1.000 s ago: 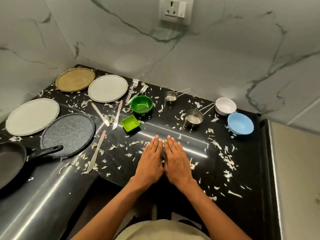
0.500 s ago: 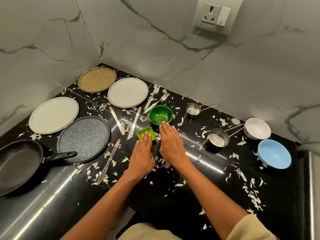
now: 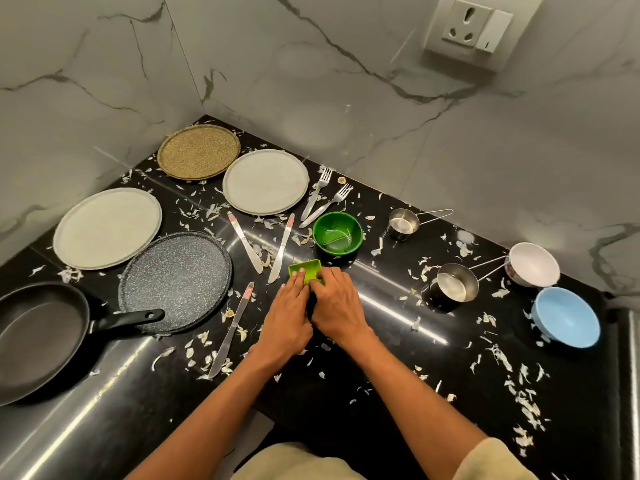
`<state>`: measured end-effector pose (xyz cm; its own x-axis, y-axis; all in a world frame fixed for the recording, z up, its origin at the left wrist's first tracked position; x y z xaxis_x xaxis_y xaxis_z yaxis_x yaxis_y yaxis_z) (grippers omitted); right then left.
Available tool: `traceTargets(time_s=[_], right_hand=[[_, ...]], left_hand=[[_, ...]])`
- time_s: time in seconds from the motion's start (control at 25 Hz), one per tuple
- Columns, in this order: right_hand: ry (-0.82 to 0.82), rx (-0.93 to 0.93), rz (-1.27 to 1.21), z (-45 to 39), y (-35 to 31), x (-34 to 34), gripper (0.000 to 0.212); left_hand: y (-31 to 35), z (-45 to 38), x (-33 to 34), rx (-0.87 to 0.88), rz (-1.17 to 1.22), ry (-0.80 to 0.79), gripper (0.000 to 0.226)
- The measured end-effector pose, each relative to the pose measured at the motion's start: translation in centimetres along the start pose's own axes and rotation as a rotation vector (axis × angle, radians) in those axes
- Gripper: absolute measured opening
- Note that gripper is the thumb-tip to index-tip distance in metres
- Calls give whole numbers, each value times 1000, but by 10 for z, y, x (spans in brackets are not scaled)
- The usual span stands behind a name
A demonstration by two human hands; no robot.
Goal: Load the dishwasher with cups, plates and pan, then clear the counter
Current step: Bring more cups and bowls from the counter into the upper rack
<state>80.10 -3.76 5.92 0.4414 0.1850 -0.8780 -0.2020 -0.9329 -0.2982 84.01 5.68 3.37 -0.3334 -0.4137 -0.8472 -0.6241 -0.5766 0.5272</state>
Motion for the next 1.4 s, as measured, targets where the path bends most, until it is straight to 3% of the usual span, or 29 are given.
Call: traceTargets(time_s=[0.28,0.52,0.64,0.92,1.16,1.4], right_hand=[[106,76,-74,29,9,-13,17],[375,399,-348,83,22,-73,24],[451,594,-415,121,29,-94,26],[632,986,-559,225,34,-140,32],[716,1065,-443,322,24,-171,60],[795,1131,-266,416,0,-203,74]], left_hand=[[-7,11,-13,155,166,153,58],[14,26,-38,212,450,244,41],[39,32,-31,201,598,85,34],[110,71,11,89,676,-341,21],[176,123,52,33,759,-559,35],[239,211,85,-13,802,-747,18]])
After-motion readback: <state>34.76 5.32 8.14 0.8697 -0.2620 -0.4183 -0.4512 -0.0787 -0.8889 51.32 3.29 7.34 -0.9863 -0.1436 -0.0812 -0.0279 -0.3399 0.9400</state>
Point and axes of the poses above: each hand's wrist, its own z-axis away from the middle knuckle, its own x-axis out of the palm, y = z × x, the point moved 6 cm from there along -z, towards the middle knuckle, and after that the axes turned 9 degrees about y, right-handed, at the moved point
